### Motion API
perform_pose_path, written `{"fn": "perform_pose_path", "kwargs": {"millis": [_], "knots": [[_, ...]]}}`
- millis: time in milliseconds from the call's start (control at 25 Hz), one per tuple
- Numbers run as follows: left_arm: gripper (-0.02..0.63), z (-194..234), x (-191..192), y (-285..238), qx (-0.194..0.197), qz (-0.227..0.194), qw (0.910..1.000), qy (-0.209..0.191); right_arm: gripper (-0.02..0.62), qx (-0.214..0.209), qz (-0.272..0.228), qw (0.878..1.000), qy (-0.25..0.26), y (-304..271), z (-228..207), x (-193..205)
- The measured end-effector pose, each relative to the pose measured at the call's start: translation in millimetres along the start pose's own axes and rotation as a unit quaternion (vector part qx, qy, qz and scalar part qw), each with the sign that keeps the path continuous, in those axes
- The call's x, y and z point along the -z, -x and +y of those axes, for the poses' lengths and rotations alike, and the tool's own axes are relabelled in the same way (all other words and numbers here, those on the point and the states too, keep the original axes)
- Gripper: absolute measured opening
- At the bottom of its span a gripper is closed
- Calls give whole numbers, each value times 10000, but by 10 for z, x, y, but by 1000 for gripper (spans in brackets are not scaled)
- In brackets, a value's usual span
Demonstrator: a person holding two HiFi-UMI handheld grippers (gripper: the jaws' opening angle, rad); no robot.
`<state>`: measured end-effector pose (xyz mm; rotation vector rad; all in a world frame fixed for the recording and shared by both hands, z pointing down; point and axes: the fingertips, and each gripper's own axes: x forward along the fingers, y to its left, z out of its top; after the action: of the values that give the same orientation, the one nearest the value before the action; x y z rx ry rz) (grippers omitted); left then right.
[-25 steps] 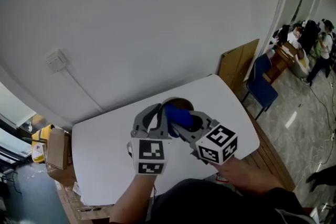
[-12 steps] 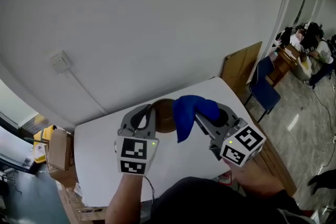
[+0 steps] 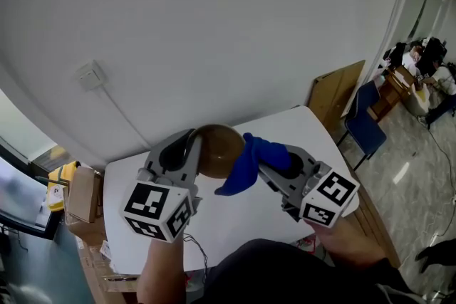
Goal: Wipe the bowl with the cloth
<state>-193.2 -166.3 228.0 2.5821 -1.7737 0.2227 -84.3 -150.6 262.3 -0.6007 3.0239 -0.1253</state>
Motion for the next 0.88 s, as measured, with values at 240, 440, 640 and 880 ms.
{"fn": "perform_pose_path", "kwargs": {"millis": [240, 440, 640, 880], "knots": [[18, 66, -65, 57, 18, -264, 9986, 456, 77, -359, 225, 9991, 24, -81, 271, 199], [20, -176, -156, -7, 378, -387, 9967, 598, 77, -633, 343, 9973, -111, -137, 457, 341], [20, -455, -185, -70, 855, -294, 9941, 591, 77, -1123, 221, 9934, 20, -143, 643, 344], [29, -536, -144, 67, 1186, 172, 9927, -157, 77, -1444, 31, 9888, 365, 104, 626, 254]]}}
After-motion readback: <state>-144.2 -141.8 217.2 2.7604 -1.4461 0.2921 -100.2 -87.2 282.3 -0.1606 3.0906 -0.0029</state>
